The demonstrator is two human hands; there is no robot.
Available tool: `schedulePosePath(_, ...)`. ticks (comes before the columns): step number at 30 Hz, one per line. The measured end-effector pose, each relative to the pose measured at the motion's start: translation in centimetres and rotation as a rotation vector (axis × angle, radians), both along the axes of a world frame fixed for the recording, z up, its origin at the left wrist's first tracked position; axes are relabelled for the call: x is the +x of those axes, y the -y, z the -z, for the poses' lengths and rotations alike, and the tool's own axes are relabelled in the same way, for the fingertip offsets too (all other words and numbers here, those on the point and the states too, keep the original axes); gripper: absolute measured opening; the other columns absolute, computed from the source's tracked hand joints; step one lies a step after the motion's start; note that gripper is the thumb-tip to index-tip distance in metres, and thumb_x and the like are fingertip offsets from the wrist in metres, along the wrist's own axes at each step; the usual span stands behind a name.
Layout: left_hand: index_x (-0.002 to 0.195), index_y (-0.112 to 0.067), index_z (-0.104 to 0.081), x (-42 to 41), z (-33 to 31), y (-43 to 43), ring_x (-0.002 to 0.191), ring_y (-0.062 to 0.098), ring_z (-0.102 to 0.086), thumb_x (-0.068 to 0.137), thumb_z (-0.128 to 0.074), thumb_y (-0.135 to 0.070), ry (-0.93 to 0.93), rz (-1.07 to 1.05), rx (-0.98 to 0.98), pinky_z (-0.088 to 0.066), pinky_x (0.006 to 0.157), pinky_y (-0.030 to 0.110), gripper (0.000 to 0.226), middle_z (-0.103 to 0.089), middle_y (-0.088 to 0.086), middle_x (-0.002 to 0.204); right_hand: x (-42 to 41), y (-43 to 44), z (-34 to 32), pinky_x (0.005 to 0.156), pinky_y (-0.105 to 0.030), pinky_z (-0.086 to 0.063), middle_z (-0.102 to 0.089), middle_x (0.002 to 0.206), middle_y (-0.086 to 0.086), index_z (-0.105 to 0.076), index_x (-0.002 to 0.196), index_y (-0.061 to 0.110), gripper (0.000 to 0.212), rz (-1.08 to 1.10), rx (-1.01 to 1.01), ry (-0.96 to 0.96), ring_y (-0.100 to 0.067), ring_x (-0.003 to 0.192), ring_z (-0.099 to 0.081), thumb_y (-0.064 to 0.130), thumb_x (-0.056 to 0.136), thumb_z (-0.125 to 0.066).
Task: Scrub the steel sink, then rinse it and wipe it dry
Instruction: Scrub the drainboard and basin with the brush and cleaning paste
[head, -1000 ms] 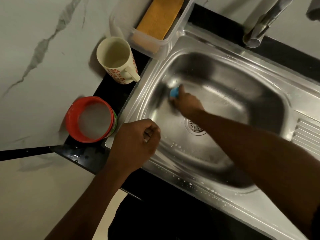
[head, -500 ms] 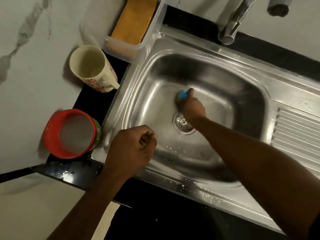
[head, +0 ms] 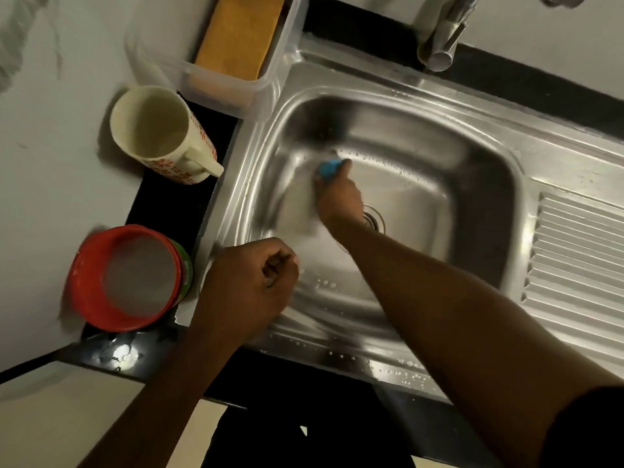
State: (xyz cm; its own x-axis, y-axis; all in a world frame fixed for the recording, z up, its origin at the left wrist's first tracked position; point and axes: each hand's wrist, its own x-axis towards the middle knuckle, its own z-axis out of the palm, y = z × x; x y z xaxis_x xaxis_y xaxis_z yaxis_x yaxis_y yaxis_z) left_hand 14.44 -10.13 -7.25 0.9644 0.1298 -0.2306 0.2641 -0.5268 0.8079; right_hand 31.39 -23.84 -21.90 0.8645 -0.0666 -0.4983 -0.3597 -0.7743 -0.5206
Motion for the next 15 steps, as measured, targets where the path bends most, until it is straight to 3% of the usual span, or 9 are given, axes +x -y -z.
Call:
schedulePosePath(3,0.085,-0.026,-0.076,0.3,0.2,-0.1,0.076,0.006,-0.073,0.095,-0.074,-0.017,-0.007,0.017,0.002,-0.060,0.071,0.030,0.013,-0.073,-0.015,0.075,-0.2,-2.0,-0.3,0.085,-0.041,-0.051,-0.068,0.125,-0.016,-0.018,0.158,0.018,0.064,-0.210,-0.002,0.026,-0.035,0.106,-0.067,0.045,0.107,-0.046)
schedulePosePath(5,0.084,-0.027,-0.075,0.6,0.0,0.1,0.075,0.006,-0.073,0.094,-0.074,-0.019,-0.003,0.015,0.003,-0.060,0.070,0.031,0.014,-0.073,-0.016,0.074,-0.4,1.4,-0.1,0.085,-0.043,-0.053,-0.068,0.127,-0.015,-0.015,0.160,0.021,0.069,-0.190,-0.055,-0.006,-0.034,0.105,-0.068,0.051,0.105,-0.045)
schedulePosePath(8,0.083,-0.030,-0.075,1.1,-0.1,0.5,0.075,0.005,-0.072,0.093,-0.074,-0.019,0.011,0.033,0.000,-0.059,0.068,0.026,0.015,-0.072,-0.018,0.073,-1.8,9.3,0.2,0.090,-0.045,-0.052,-0.067,0.127,-0.018,-0.021,0.160,0.017,0.069,0.111,-0.135,0.002,-0.035,0.108,-0.067,0.048,0.105,-0.048)
schedulePosePath(10,0.083,-0.029,-0.074,1.3,0.1,0.5,0.075,0.005,-0.072,0.094,-0.074,-0.020,0.008,0.056,-0.001,-0.060,0.069,0.029,0.014,-0.072,-0.018,0.074,-2.9,13.2,-0.2,0.102,-0.045,-0.051,-0.062,0.138,-0.018,-0.032,0.156,0.012,0.064,0.412,-0.025,0.008,-0.030,0.113,-0.067,0.049,0.106,-0.047)
schedulePosePath(12,0.085,-0.028,-0.074,1.4,0.2,0.5,0.075,0.007,-0.072,0.094,-0.074,-0.022,0.012,0.083,-0.005,-0.061,0.069,0.034,0.012,-0.072,-0.016,0.074,-2.7,14.8,-0.2,0.110,-0.046,-0.043,-0.054,0.147,-0.016,-0.022,0.161,0.012,0.071,0.510,-0.137,0.020,-0.034,0.128,-0.058,0.052,0.106,-0.044)
schedulePosePath(14,0.085,-0.028,-0.074,1.4,0.2,0.5,0.075,0.008,-0.072,0.095,-0.074,-0.023,0.014,0.100,-0.007,-0.061,0.069,0.033,0.011,-0.072,-0.016,0.075,-0.8,13.6,0.2,0.113,-0.046,-0.043,-0.059,0.139,-0.015,-0.031,0.157,0.009,0.067,0.530,-0.189,0.102,-0.034,0.128,-0.058,0.052,0.105,-0.041)
schedulePosePath(15,0.086,-0.028,-0.074,1.3,0.3,0.5,0.076,0.008,-0.072,0.095,-0.073,-0.023,0.011,0.101,-0.012,-0.061,0.069,0.032,0.011,-0.072,-0.015,0.075,0.2,12.0,0.1,0.112,-0.045,-0.044,-0.063,0.132,-0.013,-0.037,0.153,0.008,0.063,0.513,-0.111,0.121,-0.032,0.124,-0.061,0.050,0.106,-0.039)
